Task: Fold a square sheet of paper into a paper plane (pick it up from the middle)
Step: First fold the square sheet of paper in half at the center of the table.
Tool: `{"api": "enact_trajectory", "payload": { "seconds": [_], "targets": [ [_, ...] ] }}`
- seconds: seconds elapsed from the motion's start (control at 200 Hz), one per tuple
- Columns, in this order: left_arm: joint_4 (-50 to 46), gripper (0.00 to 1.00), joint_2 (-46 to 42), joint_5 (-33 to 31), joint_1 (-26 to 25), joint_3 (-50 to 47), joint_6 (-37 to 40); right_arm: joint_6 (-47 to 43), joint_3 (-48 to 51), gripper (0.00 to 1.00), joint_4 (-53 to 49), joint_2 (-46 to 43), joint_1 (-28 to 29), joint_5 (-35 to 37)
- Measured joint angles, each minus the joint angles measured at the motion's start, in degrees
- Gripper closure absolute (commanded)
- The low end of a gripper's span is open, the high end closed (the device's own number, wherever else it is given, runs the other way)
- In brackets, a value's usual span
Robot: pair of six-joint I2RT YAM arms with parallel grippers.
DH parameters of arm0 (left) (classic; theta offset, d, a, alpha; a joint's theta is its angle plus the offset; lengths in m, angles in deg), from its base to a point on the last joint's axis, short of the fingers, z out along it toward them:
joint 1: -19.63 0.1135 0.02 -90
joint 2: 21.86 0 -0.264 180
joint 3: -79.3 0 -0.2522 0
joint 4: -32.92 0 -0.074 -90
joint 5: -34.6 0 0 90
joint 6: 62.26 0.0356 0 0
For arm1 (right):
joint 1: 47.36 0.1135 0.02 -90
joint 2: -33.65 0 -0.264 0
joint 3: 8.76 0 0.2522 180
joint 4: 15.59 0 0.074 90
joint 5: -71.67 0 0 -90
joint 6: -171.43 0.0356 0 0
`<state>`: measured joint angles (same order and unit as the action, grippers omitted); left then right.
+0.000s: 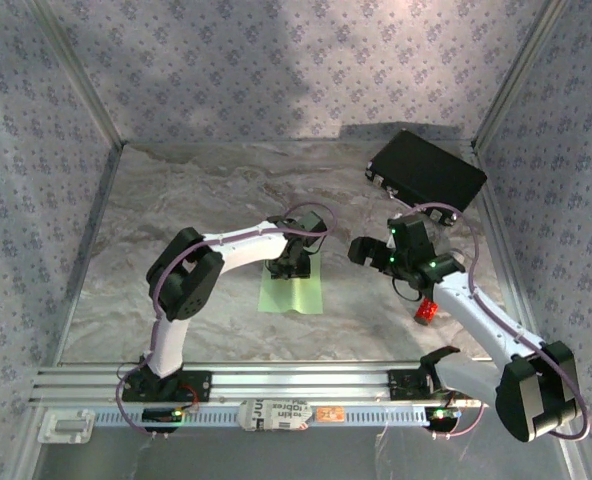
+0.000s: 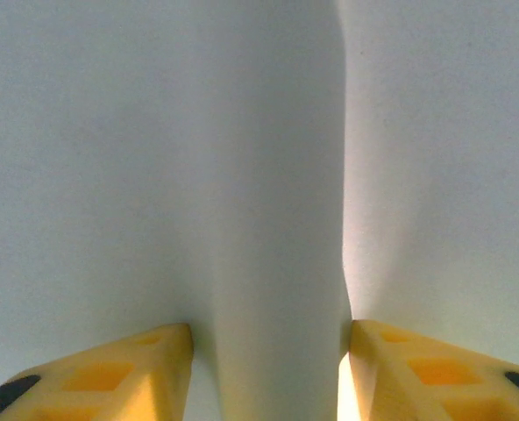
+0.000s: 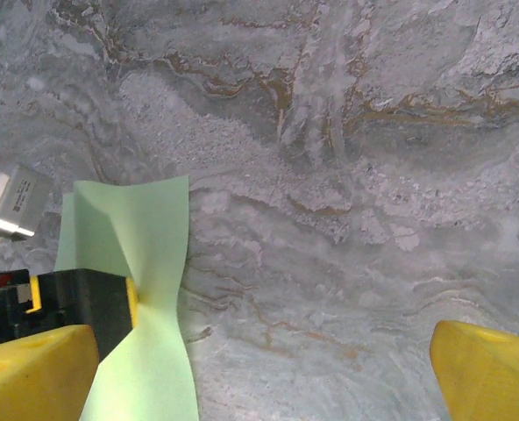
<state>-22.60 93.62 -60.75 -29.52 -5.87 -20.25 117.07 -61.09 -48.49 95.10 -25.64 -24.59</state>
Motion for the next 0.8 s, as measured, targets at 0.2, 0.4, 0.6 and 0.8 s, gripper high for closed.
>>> {"api": "enact_trajectory", "payload": {
  "seconds": [0.2,0.4,0.6,0.8],
  "targets": [
    [1.9,0.59,-1.1,1.0,0.0,-1.4,0.4,-0.1,3.5,0.01,1.0,-6.6,0.0,2.6],
    [7.2,0.61,-3.1,4.0,0.0,-4.6,0.8,-1.9,3.5,0.01,0.7,-8.8,-1.6,2.0],
    [12.6,0.63,-5.2,8.3,0.1,-7.6,0.5,-2.0,3.5,0.01,-1.3,-6.7,-5.0,-0.2],
    [21.7,0.63,-8.3,16.2,1.2,-12.0,-1.8,-1.4,3.5,0.01,-2.3,-5.6,-8.3,-4.1]
  ]
}}
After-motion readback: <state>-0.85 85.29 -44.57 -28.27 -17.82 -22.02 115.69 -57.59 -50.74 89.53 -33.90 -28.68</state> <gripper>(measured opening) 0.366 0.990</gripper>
